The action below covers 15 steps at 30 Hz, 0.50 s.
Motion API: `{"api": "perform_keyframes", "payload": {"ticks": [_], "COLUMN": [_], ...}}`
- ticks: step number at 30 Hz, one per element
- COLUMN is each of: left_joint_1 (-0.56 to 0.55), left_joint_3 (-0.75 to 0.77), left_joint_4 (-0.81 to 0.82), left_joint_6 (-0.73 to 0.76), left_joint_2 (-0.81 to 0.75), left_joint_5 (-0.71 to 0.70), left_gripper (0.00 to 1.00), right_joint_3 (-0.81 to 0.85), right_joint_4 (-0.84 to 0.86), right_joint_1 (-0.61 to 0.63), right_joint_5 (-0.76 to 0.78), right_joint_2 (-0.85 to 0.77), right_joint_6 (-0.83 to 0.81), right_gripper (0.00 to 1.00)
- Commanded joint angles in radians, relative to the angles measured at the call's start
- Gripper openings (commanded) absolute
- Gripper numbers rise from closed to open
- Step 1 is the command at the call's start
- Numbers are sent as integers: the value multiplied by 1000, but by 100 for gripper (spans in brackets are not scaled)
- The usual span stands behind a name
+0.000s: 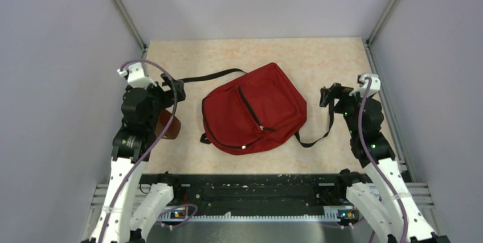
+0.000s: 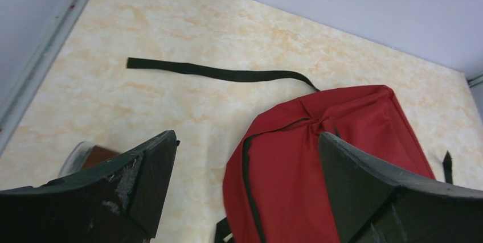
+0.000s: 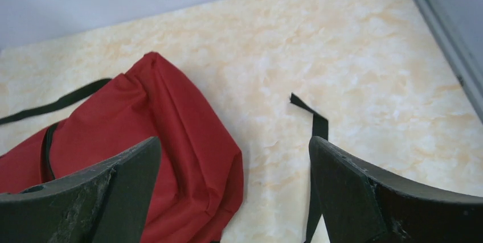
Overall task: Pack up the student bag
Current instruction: Reset both arms
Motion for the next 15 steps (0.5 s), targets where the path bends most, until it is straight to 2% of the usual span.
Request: {"api": "perform_keyframes", "payload": {"ticks": [1,4,8,15], "left_joint_1": [2,2,2,2], "left_joint_3": [1,-72,-97,-103], "left_joint_4": [-99,-33,-10,-1], "left_joint_6": [117,153,161,163], "left_joint_2": [-94,-171,-228,-229], "left_joint_5": [-87,-141,-151,-133], "left_gripper": [98,98,98,98], "right_joint_3": [-88,-97,-95,-91], "right_joint_4": [143,132,131,122], "right_joint_1": [-2,-1,-1,-1], "right_joint_5": [99,132,141,160], "right_joint_2": [-136,-162,-162,-187], "right_joint_6": [-30,-28,-24,-15], "right_gripper": [99,99,99,99]}}
